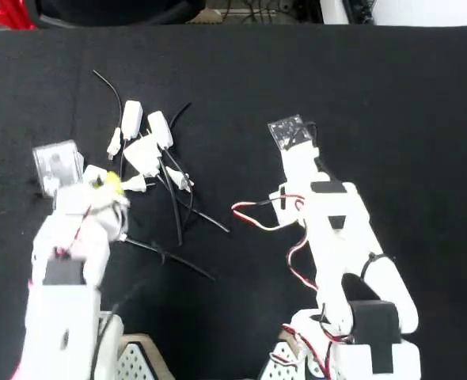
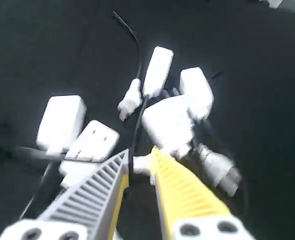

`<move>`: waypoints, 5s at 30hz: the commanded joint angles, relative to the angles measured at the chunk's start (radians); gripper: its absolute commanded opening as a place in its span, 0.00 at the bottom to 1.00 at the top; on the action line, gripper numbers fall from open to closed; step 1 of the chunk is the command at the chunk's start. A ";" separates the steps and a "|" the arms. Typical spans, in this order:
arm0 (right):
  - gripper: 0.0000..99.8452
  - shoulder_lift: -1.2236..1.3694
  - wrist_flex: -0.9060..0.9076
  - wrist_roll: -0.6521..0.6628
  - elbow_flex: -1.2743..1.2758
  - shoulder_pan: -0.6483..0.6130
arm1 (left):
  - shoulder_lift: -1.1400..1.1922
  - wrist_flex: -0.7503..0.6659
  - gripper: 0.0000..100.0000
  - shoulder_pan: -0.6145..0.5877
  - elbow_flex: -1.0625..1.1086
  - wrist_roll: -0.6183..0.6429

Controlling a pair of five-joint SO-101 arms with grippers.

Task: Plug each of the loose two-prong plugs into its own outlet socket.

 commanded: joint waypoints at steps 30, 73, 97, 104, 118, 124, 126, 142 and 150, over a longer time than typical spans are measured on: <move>0.03 0.002 -0.044 0.037 -0.039 -0.028 | 1.022 -0.023 0.30 0.027 -0.687 0.456; 0.03 0.002 -0.041 0.037 -0.038 -0.026 | 1.258 0.235 0.34 0.094 -0.842 0.399; 0.04 0.008 -0.044 0.038 -0.038 -0.025 | 1.257 0.235 0.10 0.028 -0.883 0.331; 0.04 0.005 -0.044 0.038 -0.038 -0.025 | 1.257 0.310 0.03 0.090 -0.944 0.138; 0.04 0.001 -0.043 0.038 -0.038 -0.025 | 1.154 0.875 0.03 0.157 -1.310 -0.295; 0.04 0.001 -0.044 0.038 -0.028 -0.025 | 1.000 1.122 0.03 0.177 -1.365 -0.552; 0.04 0.001 -0.044 0.038 -0.027 -0.023 | 0.967 1.171 0.03 0.206 -1.297 -0.635; 0.04 0.008 -0.069 0.038 -0.024 0.005 | 0.126 0.881 0.03 0.415 -0.157 -0.905; 0.04 0.010 -0.071 0.038 -0.022 0.003 | -0.098 0.852 0.15 0.280 -0.015 -1.162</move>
